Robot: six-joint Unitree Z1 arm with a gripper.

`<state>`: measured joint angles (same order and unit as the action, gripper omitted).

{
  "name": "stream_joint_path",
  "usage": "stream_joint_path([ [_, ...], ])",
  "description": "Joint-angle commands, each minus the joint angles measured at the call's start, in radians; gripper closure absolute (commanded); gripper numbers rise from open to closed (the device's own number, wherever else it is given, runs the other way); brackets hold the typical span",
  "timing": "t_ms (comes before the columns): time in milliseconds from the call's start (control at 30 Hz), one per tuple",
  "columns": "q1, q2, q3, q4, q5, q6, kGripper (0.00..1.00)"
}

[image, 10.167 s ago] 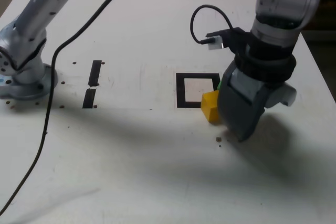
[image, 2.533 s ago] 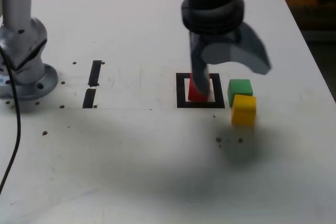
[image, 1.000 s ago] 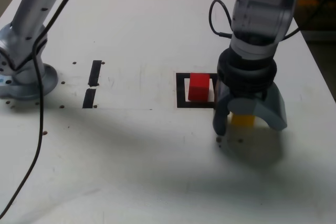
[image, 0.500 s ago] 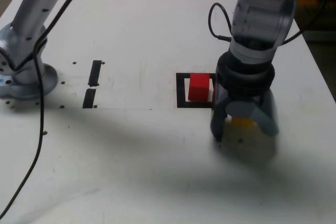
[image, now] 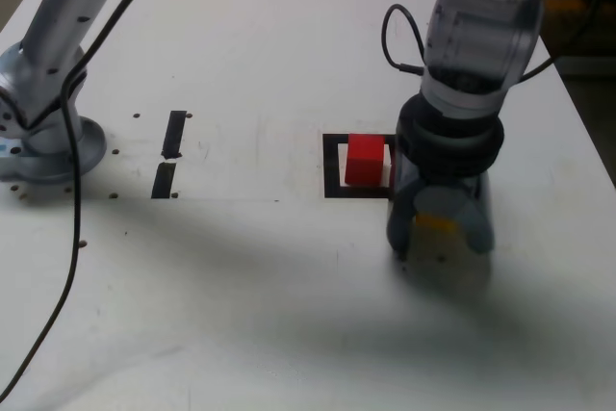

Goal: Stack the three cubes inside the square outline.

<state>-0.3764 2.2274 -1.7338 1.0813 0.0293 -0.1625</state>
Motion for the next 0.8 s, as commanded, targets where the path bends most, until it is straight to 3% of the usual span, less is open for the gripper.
stream_joint_path([
  [0, -0.006, 0.013, -0.008, -0.003, 0.005, -0.003, 0.44],
  [367, -0.021, 0.005, -0.020, 0.031, 0.042, -0.031, 0.74],
  [767, -0.115, -0.139, -0.048, 0.175, 0.091, -0.154, 0.78],
])
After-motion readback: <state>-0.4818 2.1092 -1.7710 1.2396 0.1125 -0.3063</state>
